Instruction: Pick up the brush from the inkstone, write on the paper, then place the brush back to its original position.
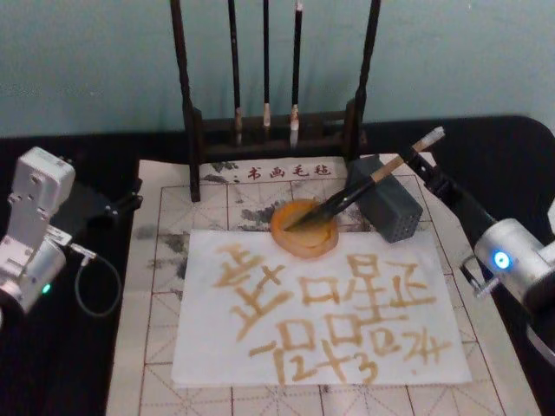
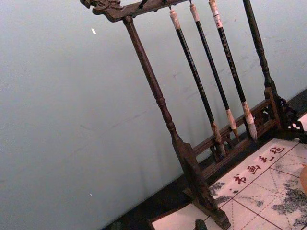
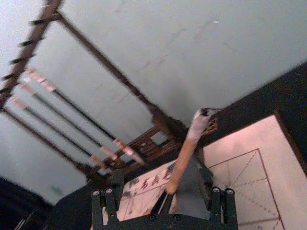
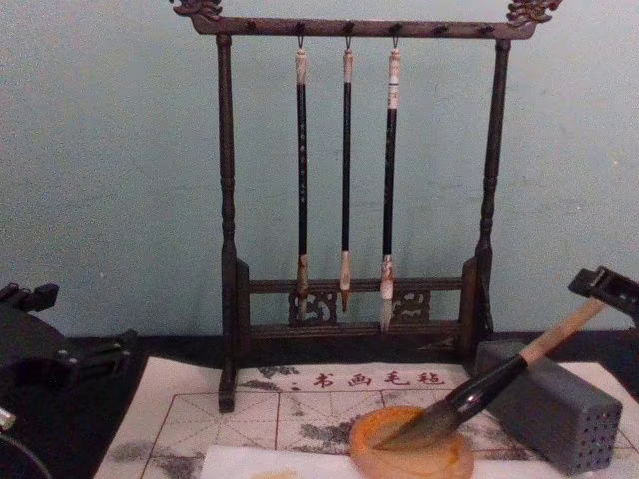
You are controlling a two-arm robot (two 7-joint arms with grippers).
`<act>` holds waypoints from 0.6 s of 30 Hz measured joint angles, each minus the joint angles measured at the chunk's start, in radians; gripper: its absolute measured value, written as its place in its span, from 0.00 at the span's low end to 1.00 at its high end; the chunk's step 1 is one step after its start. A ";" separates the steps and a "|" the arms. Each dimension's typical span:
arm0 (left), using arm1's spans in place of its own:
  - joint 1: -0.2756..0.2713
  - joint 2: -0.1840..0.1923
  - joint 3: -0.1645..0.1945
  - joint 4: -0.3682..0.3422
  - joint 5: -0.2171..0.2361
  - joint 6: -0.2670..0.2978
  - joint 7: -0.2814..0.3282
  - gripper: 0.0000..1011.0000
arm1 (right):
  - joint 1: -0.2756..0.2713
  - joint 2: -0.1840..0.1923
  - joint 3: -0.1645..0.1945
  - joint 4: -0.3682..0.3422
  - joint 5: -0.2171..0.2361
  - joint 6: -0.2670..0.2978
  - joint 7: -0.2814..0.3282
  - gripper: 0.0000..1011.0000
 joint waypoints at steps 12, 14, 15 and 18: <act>0.000 0.000 0.000 0.000 0.000 0.000 0.000 0.99 | -0.154 0.143 -0.050 -0.165 -0.178 -0.093 0.077 0.99; 0.000 0.000 0.000 0.000 0.000 0.000 0.000 0.99 | -0.169 0.170 -0.065 -0.179 -0.240 -0.111 0.093 0.99; 0.000 0.000 0.000 0.000 0.000 0.000 0.000 0.99 | -0.172 0.177 -0.069 -0.182 -0.261 -0.117 0.098 0.99; 0.000 0.000 0.000 0.000 0.000 0.000 0.000 0.99 | -0.181 0.209 -0.090 -0.191 -0.347 -0.140 0.112 0.99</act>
